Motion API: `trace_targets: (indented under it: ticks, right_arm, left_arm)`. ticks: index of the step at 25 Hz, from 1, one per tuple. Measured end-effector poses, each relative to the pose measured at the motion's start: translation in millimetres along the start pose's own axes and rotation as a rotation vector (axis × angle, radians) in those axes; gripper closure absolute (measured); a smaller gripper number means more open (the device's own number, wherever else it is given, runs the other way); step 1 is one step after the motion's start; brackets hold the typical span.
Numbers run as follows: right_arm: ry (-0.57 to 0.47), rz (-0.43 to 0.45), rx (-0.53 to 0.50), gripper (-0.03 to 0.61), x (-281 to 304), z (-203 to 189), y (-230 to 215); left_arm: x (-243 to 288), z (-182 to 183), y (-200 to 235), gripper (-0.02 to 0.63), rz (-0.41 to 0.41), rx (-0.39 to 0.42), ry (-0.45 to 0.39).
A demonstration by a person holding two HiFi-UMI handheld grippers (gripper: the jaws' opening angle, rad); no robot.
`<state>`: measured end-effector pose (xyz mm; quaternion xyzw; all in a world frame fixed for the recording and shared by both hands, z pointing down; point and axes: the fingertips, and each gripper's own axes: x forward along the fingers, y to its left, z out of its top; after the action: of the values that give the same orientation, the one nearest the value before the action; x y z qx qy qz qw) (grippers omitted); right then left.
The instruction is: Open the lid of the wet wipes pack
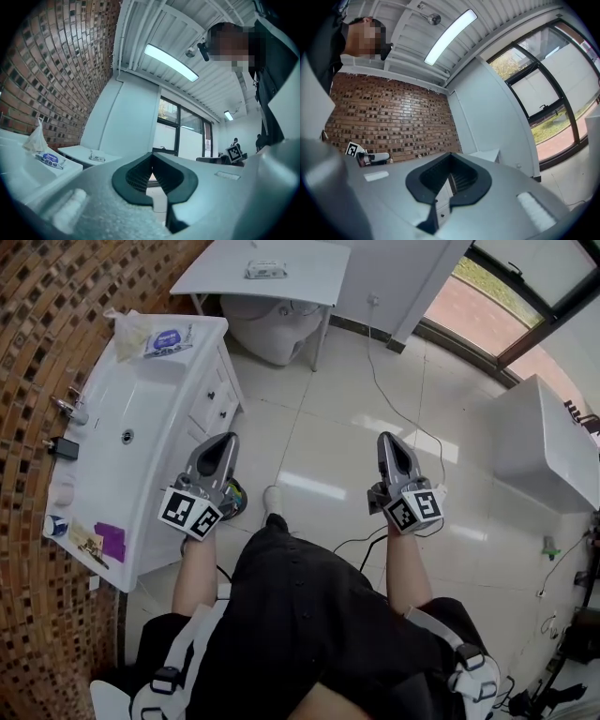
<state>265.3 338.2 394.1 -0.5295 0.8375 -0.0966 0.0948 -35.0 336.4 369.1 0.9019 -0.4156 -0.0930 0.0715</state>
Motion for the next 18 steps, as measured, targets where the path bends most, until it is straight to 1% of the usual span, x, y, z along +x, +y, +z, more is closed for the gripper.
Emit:
trace_targets:
  ticks: [6, 11, 14, 18]
  right_arm:
    - [-0.013, -0.003, -0.027, 0.574, 53, 10, -8]
    - [-0.008, 0.024, -0.07, 0.574, 107, 15, -12]
    - [-0.017, 0.03, -0.058, 0.574, 137, 15, -13]
    - [-0.013, 0.035, -0.069, 0.574, 177, 15, -13]
  left_arm:
    - [43, -2, 43, 0.615, -0.016, -0.003, -0.005]
    - [77, 1, 84, 0.615, -0.023, 0.005, -0.01]
    - [90, 3, 105, 0.615, -0.025, 0.003, -0.013]
    - [105, 10, 135, 0.615, -0.027, 0.001, -0.023]
